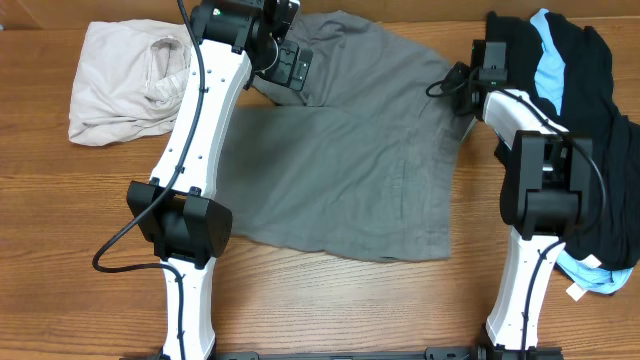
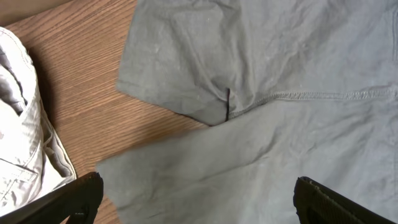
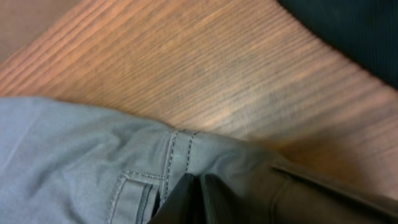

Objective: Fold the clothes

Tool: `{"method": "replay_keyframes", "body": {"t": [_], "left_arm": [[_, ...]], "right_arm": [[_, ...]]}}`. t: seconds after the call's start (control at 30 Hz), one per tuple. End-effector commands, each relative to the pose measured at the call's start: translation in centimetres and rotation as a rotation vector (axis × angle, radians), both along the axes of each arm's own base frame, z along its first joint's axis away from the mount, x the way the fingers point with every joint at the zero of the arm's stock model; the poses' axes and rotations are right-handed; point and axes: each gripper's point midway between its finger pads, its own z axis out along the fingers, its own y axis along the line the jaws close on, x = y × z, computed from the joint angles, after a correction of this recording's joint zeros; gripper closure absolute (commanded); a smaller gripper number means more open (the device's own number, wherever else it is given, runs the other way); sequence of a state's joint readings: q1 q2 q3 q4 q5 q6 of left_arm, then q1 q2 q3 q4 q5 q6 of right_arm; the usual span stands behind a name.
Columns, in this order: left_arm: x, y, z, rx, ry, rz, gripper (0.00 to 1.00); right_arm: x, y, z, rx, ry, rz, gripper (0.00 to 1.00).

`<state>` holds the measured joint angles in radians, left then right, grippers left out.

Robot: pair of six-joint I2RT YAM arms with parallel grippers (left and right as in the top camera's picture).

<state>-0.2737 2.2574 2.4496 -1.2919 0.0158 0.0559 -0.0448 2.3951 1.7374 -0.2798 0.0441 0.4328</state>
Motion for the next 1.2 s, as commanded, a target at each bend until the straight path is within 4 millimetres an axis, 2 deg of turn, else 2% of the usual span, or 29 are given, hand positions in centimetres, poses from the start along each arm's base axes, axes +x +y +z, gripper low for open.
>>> {"method": "replay_keyframes", "body": {"t": [0.0,0.2,0.3,0.33,0.4,0.43,0.5,0.67,0.8,0.9,1.17], "left_arm": [[0.1,-0.3,1.9,-0.017,-0.049,-0.021,0.00],[1.2,-1.0,1.8,-0.044,-0.080,-0.032,0.00],[2.1,-1.3,1.1,-0.047,-0.092,-0.033,0.00],[2.5,-1.4,0.6,-0.045,-0.094,-0.036,0.00],[3.5,-1.3,-0.3,-0.037,-0.105,-0.043,0.00],[4.2,-1.3,-1.0,-0.030,-0.111,-0.049,0.00],[5.4,-1.0,-2.6,-0.024,-0.117,-0.048,0.00],[7.7,-0.2,-7.2,-0.013,-0.100,-0.037,0.00],[9.2,0.1,-10.9,-0.012,-0.088,-0.022,0.00],[10.0,0.2,-13.3,-0.020,-0.079,0.002,0.00],[11.0,0.3,-18.1,-0.017,-0.059,0.043,0.01]], "right_arm": [[-2.4,-2.8,-6.8,-0.042,0.160,-0.052,0.88],[-2.3,-6.8,-4.6,0.006,0.186,-0.090,0.85],[-2.5,-7.1,-3.1,0.077,0.209,-0.027,0.79],[-2.4,-6.9,-2.1,0.104,0.211,0.012,0.74],[-2.2,-6.5,0.2,0.132,0.208,0.068,0.57],[-2.1,-6.3,1.8,0.136,0.205,0.088,0.49],[-2.0,-5.8,5.4,0.132,0.194,0.138,0.39],[-2.6,-3.2,12.3,0.100,0.176,0.221,0.26],[-3.6,-0.3,16.1,0.081,0.167,0.286,0.23],[-4.2,1.5,17.0,0.079,0.173,0.319,0.23],[-4.7,4.4,16.7,0.080,0.199,0.370,0.23]]}}
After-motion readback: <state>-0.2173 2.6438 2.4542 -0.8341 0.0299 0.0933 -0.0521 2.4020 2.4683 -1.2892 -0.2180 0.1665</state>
